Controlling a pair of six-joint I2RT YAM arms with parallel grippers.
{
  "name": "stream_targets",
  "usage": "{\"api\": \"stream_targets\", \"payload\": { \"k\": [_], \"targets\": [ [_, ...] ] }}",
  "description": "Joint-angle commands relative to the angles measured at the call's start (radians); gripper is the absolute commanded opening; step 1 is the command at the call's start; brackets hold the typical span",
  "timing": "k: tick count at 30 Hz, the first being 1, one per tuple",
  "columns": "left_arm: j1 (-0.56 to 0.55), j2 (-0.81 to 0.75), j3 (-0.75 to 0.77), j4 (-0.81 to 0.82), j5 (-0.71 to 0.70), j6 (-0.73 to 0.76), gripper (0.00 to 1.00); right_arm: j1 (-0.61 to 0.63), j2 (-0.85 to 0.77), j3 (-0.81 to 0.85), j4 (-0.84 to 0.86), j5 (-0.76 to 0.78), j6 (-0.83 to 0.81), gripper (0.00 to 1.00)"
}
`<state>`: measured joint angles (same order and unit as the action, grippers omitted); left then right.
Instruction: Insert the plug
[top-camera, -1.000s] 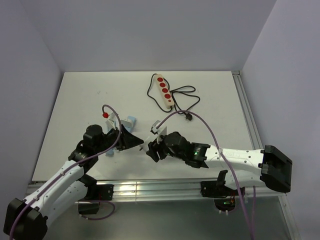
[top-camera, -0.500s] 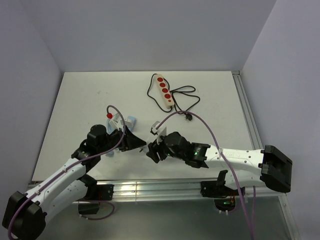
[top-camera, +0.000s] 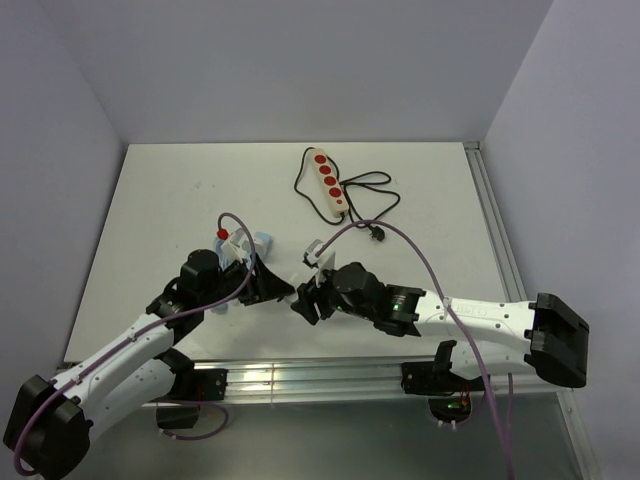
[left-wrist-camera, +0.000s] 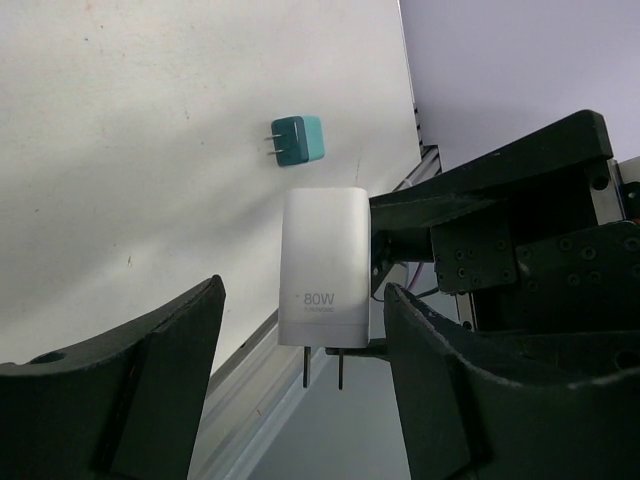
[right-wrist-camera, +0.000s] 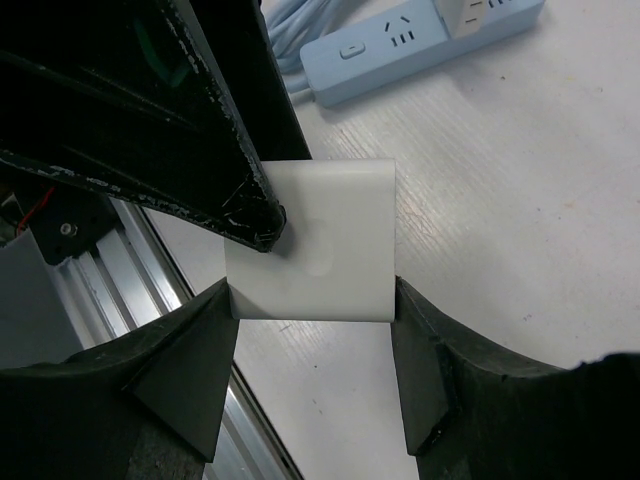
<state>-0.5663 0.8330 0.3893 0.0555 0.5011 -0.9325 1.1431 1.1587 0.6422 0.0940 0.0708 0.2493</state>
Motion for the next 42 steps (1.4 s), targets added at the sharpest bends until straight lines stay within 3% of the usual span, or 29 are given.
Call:
{"api": "stream_targets", "payload": {
  "k": [1,10,12,14,16,17,24,29,34,38,42],
  "targets": [
    [-0.003,-0.002,0.039,0.043,0.016,-0.002,0.70,0.009,-0.051,0.042,0.061,0.015,0.008,0.00],
    [-0.007,0.028,0.005,0.161,0.102,-0.052,0.63,0.010,-0.070,0.028,0.093,0.030,0.011,0.00],
    [-0.006,0.031,-0.004,0.184,0.126,-0.071,0.56,0.010,-0.060,0.037,0.090,0.034,0.011,0.00],
    [-0.007,0.034,-0.007,0.211,0.152,-0.086,0.27,0.010,-0.044,0.056,0.072,0.040,0.018,0.06],
    [-0.006,0.038,-0.001,0.207,0.157,-0.074,0.00,0.010,-0.033,0.068,0.043,0.043,0.028,0.29],
    [-0.006,0.038,0.003,0.179,0.142,-0.062,0.00,0.010,-0.030,0.080,0.029,0.047,0.042,0.46],
    [-0.006,-0.032,0.039,0.037,0.018,0.055,0.00,0.000,-0.140,0.062,-0.114,0.060,0.154,0.74],
    [-0.007,-0.089,0.065,-0.017,-0.088,0.133,0.00,-0.094,-0.189,0.152,-0.282,0.047,0.356,0.81],
    [-0.024,-0.138,0.094,-0.032,-0.275,0.248,0.00,-0.278,-0.134,0.272,-0.424,-0.149,0.640,0.80],
    [-0.082,-0.158,0.141,-0.052,-0.496,0.340,0.00,-0.287,-0.080,0.385,-0.457,-0.140,0.726,0.81],
    [-0.145,-0.081,0.284,-0.172,-0.639,0.449,0.00,-0.292,0.025,0.578,-0.638,-0.094,0.740,0.81]
  ]
}}
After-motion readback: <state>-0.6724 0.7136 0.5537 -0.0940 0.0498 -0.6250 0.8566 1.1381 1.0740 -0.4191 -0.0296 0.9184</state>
